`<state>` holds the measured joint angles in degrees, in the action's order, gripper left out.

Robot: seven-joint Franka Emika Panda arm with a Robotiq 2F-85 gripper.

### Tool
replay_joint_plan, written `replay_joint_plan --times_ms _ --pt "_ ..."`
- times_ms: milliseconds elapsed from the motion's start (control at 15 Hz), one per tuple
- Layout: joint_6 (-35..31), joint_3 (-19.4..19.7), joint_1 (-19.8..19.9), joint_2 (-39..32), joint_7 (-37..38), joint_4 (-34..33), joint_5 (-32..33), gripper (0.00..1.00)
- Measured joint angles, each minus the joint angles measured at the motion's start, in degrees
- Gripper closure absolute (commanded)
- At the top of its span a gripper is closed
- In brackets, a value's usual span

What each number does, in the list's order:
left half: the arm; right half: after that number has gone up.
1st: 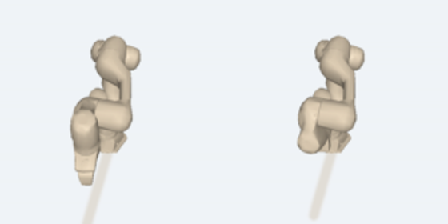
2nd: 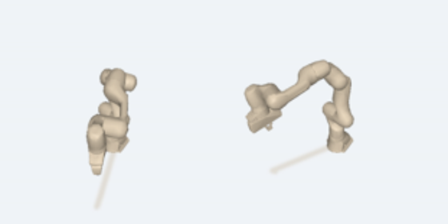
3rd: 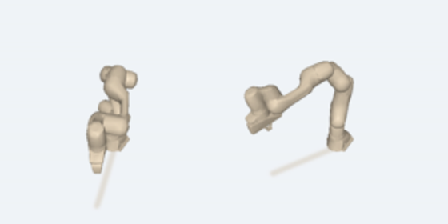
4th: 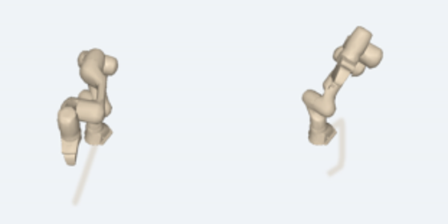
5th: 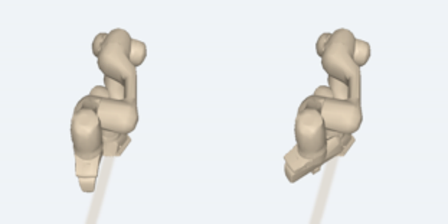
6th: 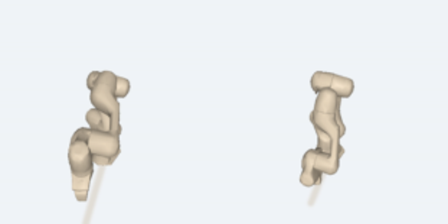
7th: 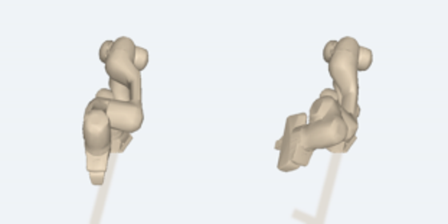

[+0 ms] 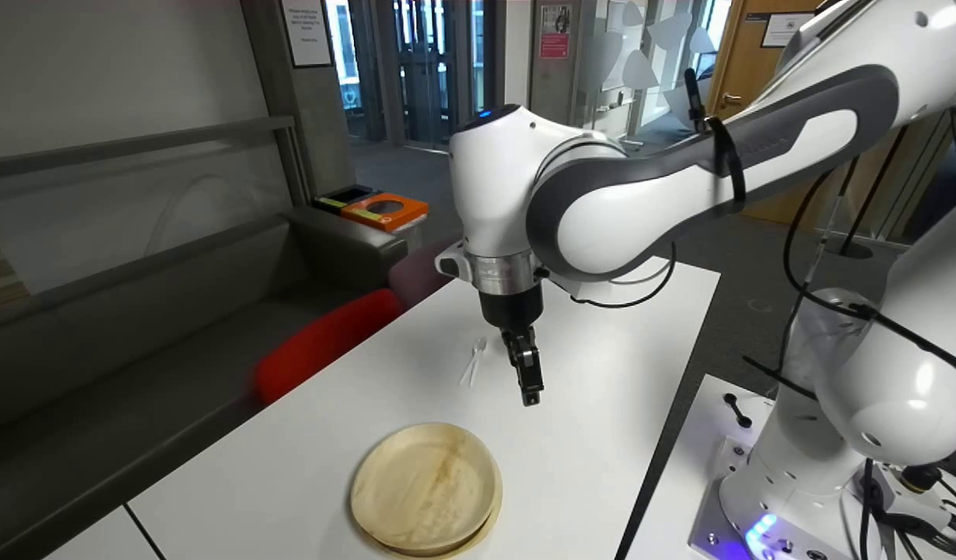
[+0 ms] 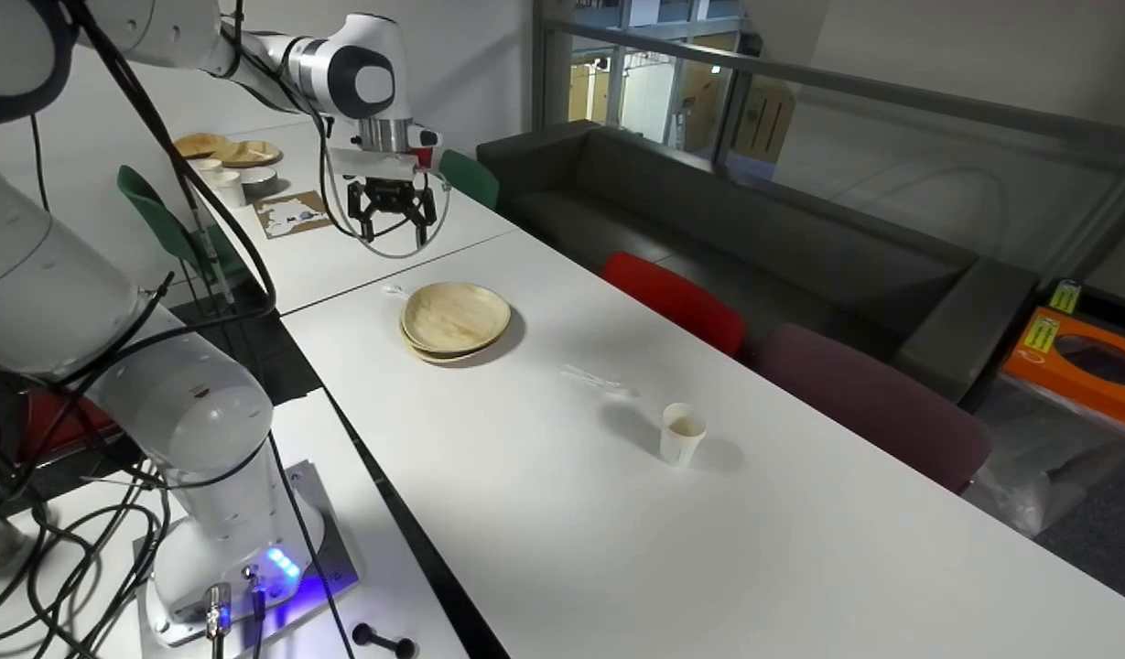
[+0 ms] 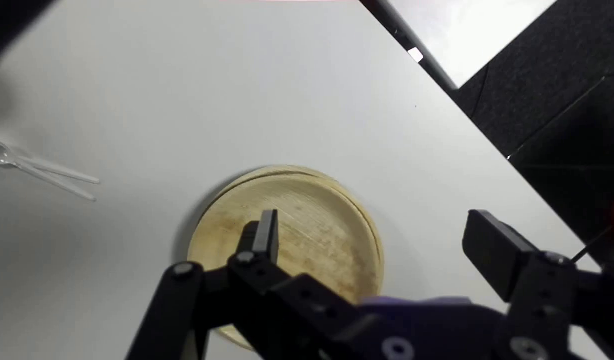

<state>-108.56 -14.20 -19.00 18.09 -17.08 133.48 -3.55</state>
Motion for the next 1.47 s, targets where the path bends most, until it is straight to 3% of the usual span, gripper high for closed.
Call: replay_joint_plan --times_ms 733,1067,1467 --pt "0.1 -0.06 -0.35 -0.46 -0.25 0.08 -0.02 0.0" --pt "0.12 -1.59 -1.4 -3.66 -7.89 -3.88 3.17 0.0" --pt "-0.21 -4.16 -2.9 -13.31 -20.38 -10.44 5.32 0.0"
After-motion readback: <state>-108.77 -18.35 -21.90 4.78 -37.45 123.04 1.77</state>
